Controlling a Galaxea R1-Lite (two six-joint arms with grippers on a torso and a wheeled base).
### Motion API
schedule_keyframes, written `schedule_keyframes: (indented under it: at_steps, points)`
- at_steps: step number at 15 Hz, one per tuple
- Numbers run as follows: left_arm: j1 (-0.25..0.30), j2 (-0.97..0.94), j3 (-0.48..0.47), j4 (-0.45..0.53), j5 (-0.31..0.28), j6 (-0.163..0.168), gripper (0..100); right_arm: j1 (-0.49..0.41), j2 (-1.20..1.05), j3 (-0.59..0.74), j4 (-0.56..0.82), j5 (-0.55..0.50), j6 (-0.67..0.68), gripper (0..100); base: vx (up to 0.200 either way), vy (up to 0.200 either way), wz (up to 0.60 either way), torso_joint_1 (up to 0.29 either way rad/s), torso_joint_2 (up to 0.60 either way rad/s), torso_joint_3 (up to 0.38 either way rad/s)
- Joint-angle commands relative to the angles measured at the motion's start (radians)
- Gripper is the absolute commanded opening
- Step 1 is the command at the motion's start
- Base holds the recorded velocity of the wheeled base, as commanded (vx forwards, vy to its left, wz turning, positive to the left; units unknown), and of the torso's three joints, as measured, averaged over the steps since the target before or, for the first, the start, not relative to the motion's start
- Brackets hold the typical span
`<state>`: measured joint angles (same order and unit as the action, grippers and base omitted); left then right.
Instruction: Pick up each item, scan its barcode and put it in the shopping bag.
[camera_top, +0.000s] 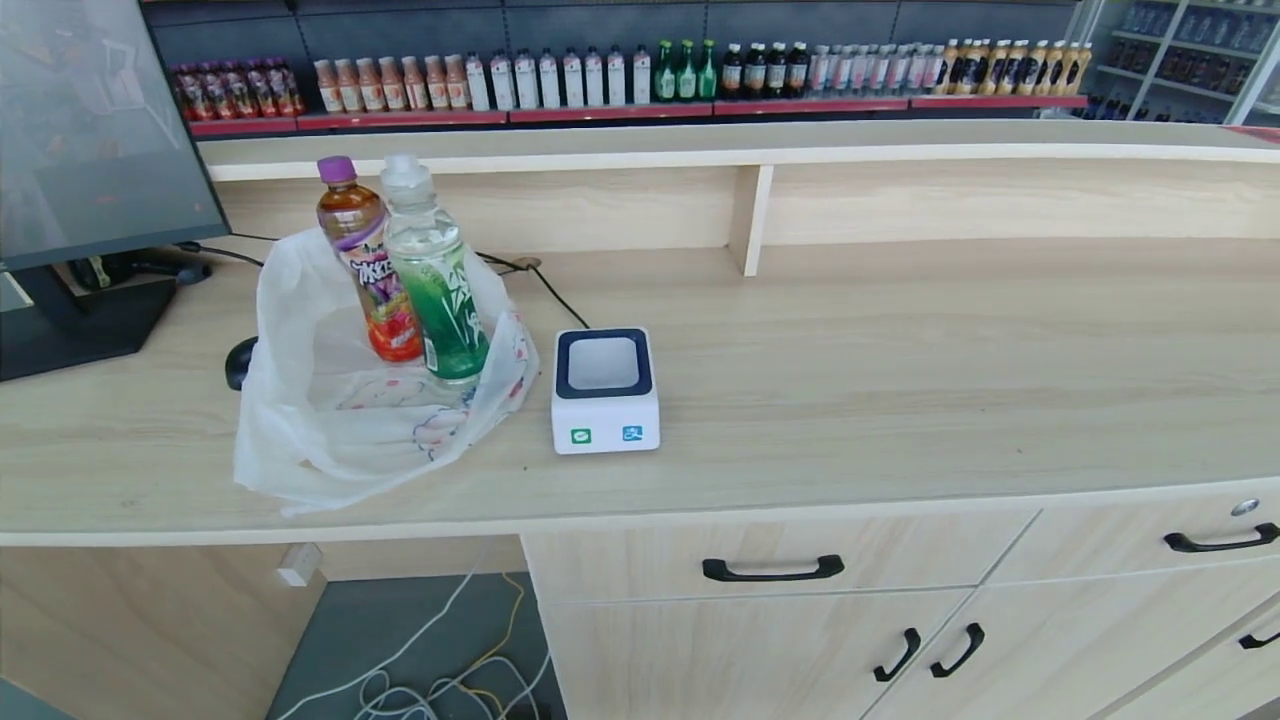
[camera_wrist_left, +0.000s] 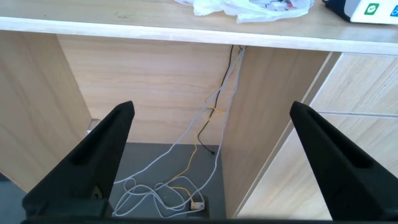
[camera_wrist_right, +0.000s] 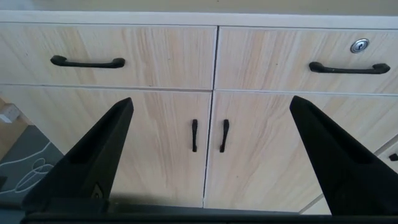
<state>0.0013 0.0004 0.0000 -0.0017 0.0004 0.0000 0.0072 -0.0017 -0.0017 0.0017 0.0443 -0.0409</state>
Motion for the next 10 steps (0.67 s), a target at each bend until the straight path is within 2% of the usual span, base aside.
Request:
schedule_keyframes:
  at_steps: [1, 10]
  points:
    - [0.000, 0.000, 0.000, 0.000, 0.001, 0.000, 100, 0.000, 0.002, 0.000, 0.000, 0.002, -0.001, 100, 0.000, 0.000, 0.00, 0.000, 0.00, 0.000]
    - [0.000, 0.000, 0.000, 0.000, 0.000, 0.003, 100, 0.000, 0.002, 0.000, 0.000, 0.000, -0.001, 100, 0.000, 0.000, 0.00, 0.000, 0.00, 0.000]
